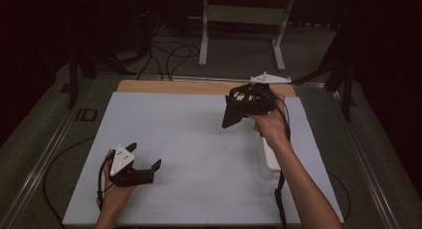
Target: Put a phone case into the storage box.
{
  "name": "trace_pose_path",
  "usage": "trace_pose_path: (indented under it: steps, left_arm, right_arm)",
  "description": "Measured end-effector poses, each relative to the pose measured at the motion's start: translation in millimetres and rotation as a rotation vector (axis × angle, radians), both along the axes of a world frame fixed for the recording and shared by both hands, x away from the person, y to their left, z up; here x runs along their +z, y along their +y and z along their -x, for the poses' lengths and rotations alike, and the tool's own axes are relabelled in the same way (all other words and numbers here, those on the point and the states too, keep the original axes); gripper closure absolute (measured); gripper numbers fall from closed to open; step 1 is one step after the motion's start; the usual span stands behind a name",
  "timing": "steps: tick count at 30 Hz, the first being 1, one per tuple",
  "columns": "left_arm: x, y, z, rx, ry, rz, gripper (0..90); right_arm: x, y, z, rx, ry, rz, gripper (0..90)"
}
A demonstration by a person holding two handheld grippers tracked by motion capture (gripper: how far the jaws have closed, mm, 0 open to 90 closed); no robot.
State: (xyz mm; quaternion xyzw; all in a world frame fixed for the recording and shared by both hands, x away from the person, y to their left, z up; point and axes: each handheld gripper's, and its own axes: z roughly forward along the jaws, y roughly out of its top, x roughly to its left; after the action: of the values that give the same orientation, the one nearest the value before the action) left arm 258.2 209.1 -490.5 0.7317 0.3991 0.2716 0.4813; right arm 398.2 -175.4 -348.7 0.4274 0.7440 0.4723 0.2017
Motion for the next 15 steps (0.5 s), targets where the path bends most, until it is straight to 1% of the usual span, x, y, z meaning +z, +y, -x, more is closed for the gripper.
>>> trace_pose_path:
  steps: [6,15]
  left_arm:
    - [0.0,0.2,0.1,0.001,0.001,0.001,0.4]
    - [-0.3,-0.3,-0.1,0.002,0.000,0.001,0.3]
  right_arm:
    - [1.1,-5.7,-3.7,-0.017,0.001,-0.001,14.0]
    - [3.9,-15.3,-11.5,-0.057,0.002,-0.003,14.0]
